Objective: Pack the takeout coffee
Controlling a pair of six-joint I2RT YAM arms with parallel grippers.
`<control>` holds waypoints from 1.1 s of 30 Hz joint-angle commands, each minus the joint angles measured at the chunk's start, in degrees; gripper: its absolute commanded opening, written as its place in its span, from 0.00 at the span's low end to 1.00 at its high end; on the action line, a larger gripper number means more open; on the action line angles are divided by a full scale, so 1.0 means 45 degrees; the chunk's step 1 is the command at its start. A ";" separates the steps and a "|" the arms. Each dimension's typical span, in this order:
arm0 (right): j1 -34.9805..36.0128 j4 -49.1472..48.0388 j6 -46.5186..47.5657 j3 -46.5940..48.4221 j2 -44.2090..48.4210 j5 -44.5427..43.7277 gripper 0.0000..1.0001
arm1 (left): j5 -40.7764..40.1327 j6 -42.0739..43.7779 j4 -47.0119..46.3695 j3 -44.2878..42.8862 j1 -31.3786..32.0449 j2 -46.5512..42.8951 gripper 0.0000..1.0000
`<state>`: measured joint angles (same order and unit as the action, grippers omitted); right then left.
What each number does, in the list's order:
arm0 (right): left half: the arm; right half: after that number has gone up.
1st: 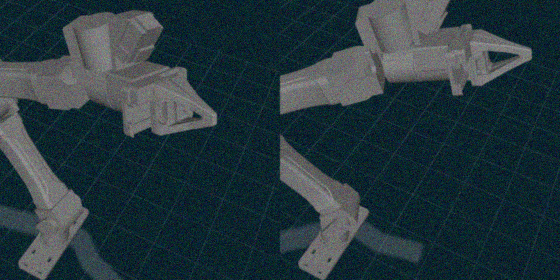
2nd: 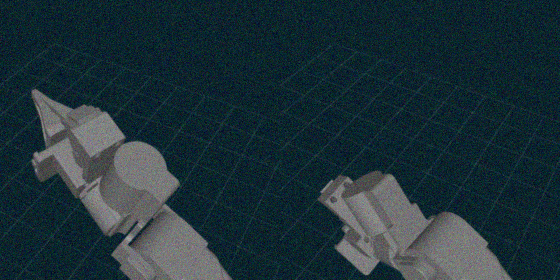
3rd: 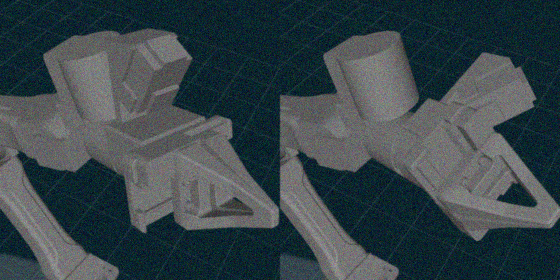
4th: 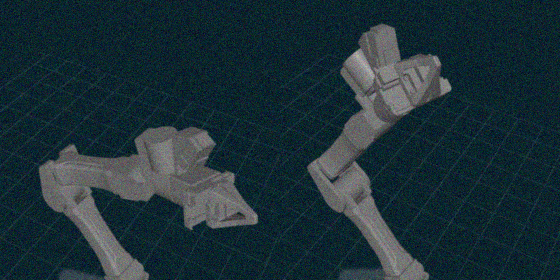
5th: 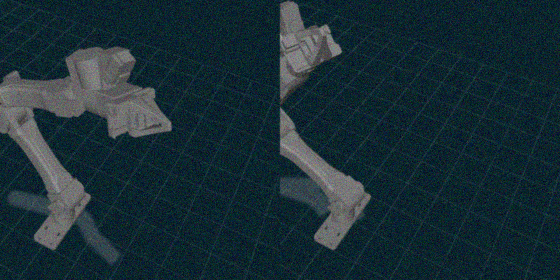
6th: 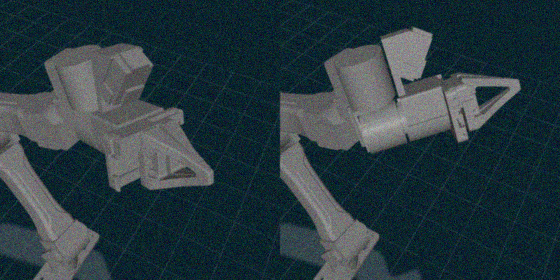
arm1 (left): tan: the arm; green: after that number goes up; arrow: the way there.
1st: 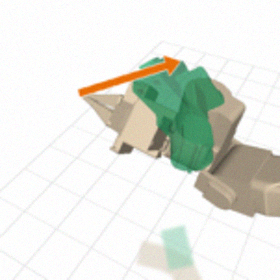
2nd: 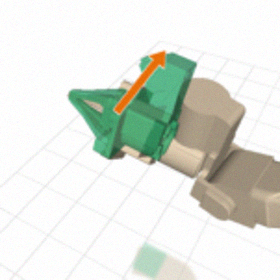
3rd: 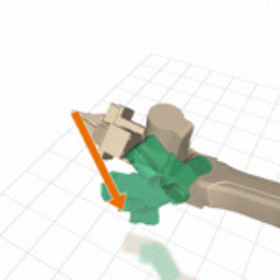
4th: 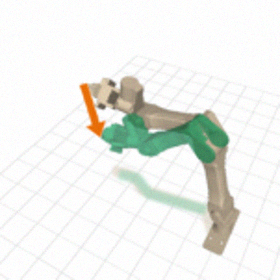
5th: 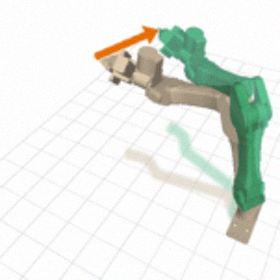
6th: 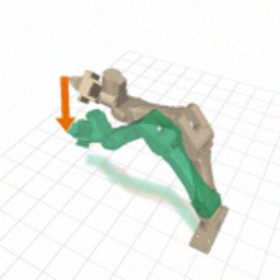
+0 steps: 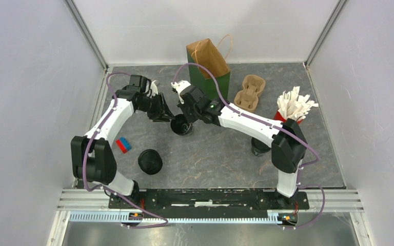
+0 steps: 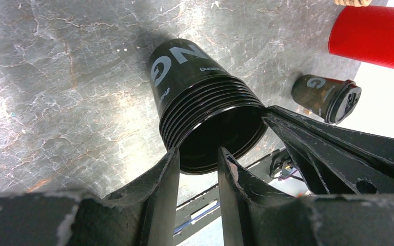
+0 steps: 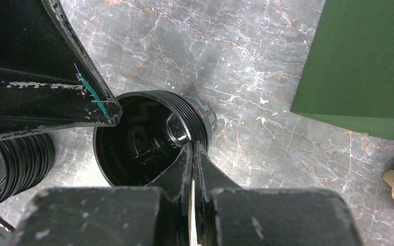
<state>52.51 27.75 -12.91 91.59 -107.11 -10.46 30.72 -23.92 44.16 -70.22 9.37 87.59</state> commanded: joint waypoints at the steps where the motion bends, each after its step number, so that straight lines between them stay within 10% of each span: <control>1: 0.0069 -0.0691 0.0446 0.0178 0.0112 -0.0296 0.03 | -0.0462 0.0769 0.0015 -0.0180 0.0009 0.0046 0.40; 33: -0.0820 -0.2638 -0.0708 -0.1892 0.1315 0.0988 0.00 | -0.0571 0.0581 -0.0898 -0.0409 0.0407 0.0989 0.32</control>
<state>49.91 19.07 -13.93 84.93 -104.07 -8.73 29.50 -23.88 41.71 -70.22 10.83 92.12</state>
